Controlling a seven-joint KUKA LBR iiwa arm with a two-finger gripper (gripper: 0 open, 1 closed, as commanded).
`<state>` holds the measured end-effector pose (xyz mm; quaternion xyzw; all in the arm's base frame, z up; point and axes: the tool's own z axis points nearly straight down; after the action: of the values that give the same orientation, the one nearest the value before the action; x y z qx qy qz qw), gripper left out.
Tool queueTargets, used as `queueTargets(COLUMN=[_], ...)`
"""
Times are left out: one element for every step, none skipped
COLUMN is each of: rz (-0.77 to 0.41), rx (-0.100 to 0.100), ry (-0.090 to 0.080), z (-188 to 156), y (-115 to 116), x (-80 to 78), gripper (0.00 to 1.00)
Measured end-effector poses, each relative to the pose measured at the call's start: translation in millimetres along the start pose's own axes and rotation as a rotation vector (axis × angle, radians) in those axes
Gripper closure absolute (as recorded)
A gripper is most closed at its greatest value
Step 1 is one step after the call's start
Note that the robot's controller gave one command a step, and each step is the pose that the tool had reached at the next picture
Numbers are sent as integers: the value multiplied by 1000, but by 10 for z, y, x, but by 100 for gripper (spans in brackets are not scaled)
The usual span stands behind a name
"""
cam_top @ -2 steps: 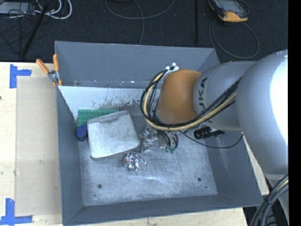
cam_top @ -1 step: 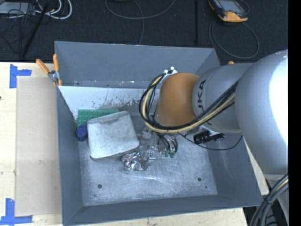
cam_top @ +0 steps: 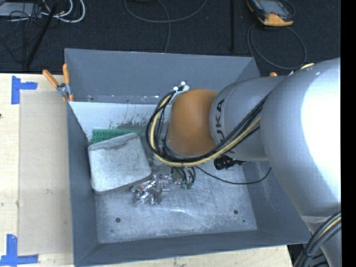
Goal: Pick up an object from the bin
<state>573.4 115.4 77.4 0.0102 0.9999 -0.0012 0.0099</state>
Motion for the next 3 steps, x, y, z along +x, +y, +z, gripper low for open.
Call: queueTargets(rz=[2,-1,-45], rx=[-6,-4,-4], ry=[-23,15,5], z=[-48,8,16], y=[8,29,669], x=[-60,36,-50], gripper=[100,0,0])
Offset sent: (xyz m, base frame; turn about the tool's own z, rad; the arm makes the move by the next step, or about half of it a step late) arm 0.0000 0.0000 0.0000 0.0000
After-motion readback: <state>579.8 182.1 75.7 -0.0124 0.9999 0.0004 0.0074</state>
